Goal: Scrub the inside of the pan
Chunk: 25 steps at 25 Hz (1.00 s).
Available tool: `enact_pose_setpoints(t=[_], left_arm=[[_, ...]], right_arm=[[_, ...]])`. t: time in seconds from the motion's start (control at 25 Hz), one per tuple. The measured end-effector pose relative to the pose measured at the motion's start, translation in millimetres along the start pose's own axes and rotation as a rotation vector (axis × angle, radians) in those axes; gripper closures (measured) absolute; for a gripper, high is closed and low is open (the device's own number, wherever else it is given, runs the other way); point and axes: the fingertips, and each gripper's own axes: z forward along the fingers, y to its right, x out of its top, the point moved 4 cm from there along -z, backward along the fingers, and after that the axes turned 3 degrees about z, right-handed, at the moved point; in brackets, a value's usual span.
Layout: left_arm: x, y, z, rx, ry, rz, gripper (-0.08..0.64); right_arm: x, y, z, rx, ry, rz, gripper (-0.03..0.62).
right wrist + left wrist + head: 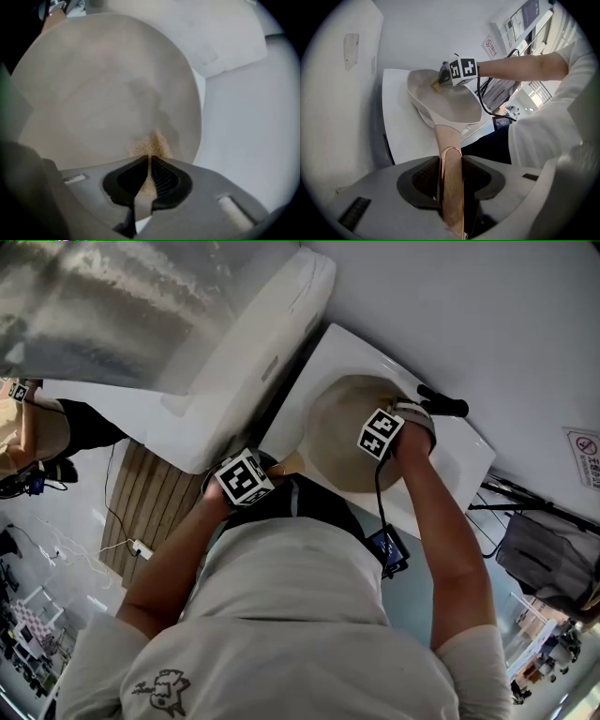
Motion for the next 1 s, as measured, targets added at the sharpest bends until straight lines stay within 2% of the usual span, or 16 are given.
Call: enact_pose_setpoints(t=[0.12,0.24,0.36,0.48,0.64,0.76,0.88,1.0], left_arm=[[1,-1,-2,0.000,-0.001,-0.003,0.408],[3,-3,0,0.005,-0.004,0.004,0.408],[2,-3,-1,0.010,-0.008,0.000,0.408],[1,-5,1,0.014,-0.012,0.005,0.408],[0,-7,3,0.016,-0.020,0.010,0.408],[0,-7,5,0.017,-0.027,0.009,0.408],[0,-7,5,0.013,-0.031,0.012,0.408],[-1,-6,5,0.005,-0.034,0.009,0.408]], right_arm=[[19,15,-5,-0.114,0.114,0.003,0.568],[37,25,-10,-0.173,0.209,0.001,0.566],[61,23,-16,-0.184,0.303,0.001,0.566],[87,20,-29,-0.144,0.424,0.019,0.566],[120,2,-48,-0.040,0.592,-0.021,0.565],[134,-17,-61,0.079,0.698,-0.033,0.566],[144,-38,-75,0.229,0.773,-0.020,0.566],[145,-57,-85,0.441,0.808,0.045,0.566]])
